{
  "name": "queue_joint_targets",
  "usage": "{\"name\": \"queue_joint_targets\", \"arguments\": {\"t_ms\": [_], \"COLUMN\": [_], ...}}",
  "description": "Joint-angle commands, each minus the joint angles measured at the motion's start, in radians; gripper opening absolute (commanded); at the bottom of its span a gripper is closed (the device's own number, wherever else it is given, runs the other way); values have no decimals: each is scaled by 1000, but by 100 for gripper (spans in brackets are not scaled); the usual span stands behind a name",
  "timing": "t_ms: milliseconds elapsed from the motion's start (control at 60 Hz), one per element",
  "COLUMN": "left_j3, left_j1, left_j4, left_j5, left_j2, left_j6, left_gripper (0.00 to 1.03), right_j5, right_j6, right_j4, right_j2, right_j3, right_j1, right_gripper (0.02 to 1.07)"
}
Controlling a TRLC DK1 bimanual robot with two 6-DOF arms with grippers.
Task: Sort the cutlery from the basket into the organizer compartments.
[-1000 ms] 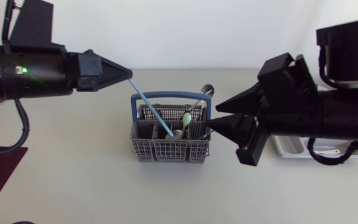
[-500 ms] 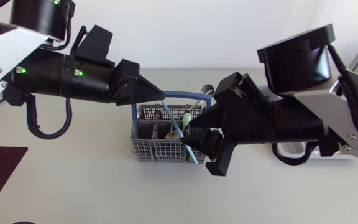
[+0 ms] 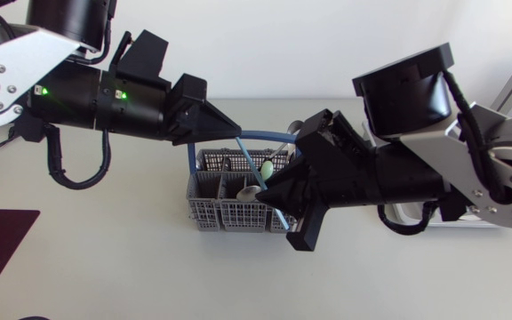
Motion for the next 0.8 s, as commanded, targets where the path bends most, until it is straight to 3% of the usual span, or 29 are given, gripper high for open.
{"name": "queue_joint_targets", "arguments": {"t_ms": [0, 283, 417, 483, 583, 783], "left_j3": [34, 29, 43, 64, 117, 173], "left_j1": [-9, -3, -1, -1, 0, 46], "left_j4": [-3, -9, -9, -5, 5, 106], "left_j5": [14, 14, 16, 16, 16, 14], "left_j2": [16, 10, 4, -4, -10, -30], "left_j6": [-26, -33, -42, -45, -56, -128], "left_gripper": [4, 7, 47, 56, 63, 63], "right_j5": [-6, -1, -4, -6, -4, 4], "right_j6": [-5, 2, 10, 14, 22, 30], "right_j4": [15, 4, -2, -7, -14, -56], "right_j2": [18, 34, 24, 12, -17, -115], "right_j3": [-13, -13, -22, -32, -59, -111], "right_j1": [8, 10, 10, 10, 19, -29], "right_gripper": [13, 8, 8, 8, 8, 8]}}
